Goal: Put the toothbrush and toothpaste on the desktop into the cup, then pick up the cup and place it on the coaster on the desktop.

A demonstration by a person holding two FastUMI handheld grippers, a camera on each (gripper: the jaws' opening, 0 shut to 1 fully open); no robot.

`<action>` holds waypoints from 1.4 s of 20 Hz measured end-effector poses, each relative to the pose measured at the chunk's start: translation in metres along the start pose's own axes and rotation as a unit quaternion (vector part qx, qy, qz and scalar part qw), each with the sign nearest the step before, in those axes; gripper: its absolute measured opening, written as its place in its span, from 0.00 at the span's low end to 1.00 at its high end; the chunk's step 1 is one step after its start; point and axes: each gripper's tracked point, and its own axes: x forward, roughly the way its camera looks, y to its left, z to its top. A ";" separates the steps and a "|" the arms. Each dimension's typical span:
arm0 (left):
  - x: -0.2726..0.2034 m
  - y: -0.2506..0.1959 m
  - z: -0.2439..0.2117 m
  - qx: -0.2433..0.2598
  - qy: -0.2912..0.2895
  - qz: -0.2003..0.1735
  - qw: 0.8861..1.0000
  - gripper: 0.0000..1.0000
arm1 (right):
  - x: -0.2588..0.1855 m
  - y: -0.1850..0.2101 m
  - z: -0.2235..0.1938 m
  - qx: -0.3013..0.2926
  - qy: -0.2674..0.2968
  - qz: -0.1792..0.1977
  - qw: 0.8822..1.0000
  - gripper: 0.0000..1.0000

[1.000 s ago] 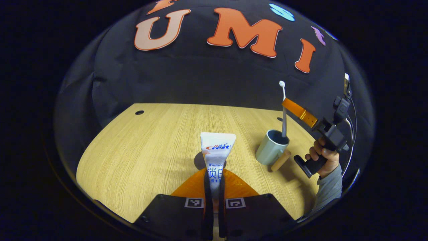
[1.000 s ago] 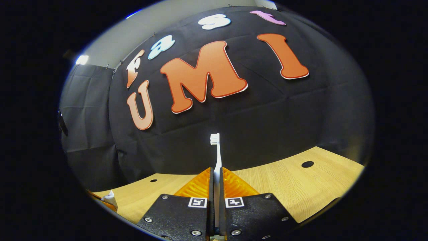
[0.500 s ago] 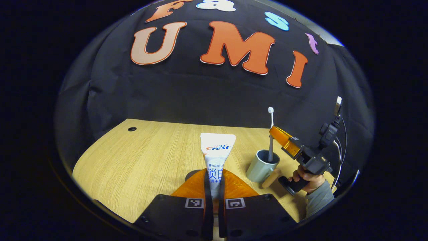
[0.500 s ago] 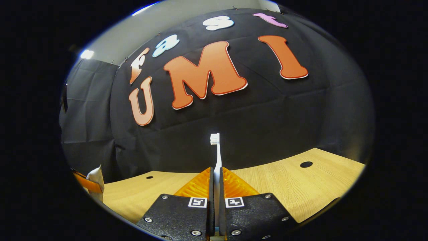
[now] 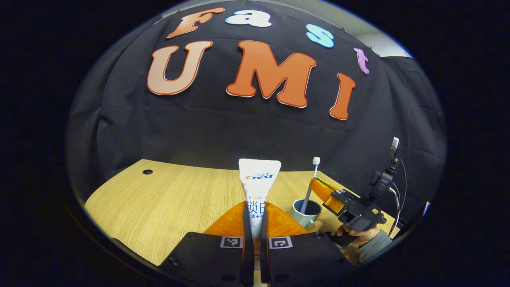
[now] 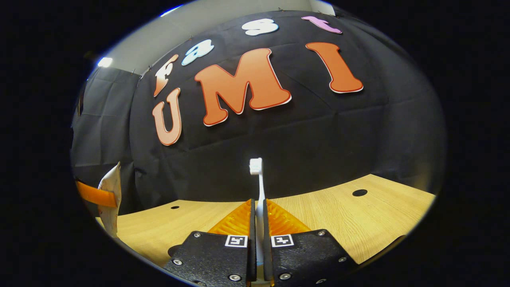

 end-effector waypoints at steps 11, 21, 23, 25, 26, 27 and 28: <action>0.031 -0.047 0.005 -0.036 -0.025 -0.061 0.997 0.10 | -0.046 -0.024 -0.001 0.007 0.035 -0.032 0.999 0.37; 0.048 -0.083 0.013 -0.034 -0.062 -0.097 0.993 0.10 | -0.103 -0.034 0.006 -0.018 0.034 -0.053 0.998 0.52; 0.060 -0.083 0.012 -0.041 -0.061 -0.093 0.993 0.10 | -0.110 -0.032 0.009 -0.020 0.029 -0.060 0.998 0.59; 0.068 -0.086 0.009 -0.047 -0.062 -0.090 0.993 0.10 | -0.117 -0.027 0.007 -0.025 0.029 -0.060 0.997 0.65; 0.073 -0.088 0.009 -0.048 -0.064 -0.089 0.993 0.10 | -0.121 -0.025 0.005 -0.030 0.032 -0.060 0.997 0.69; 0.078 -0.089 0.009 -0.050 -0.065 -0.090 0.993 0.10 | -0.125 -0.026 0.003 -0.034 0.035 -0.061 0.997 0.70; 0.083 -0.091 0.009 -0.052 -0.066 -0.092 0.992 0.10 | -0.129 -0.028 0.001 -0.039 0.039 -0.064 0.996 0.73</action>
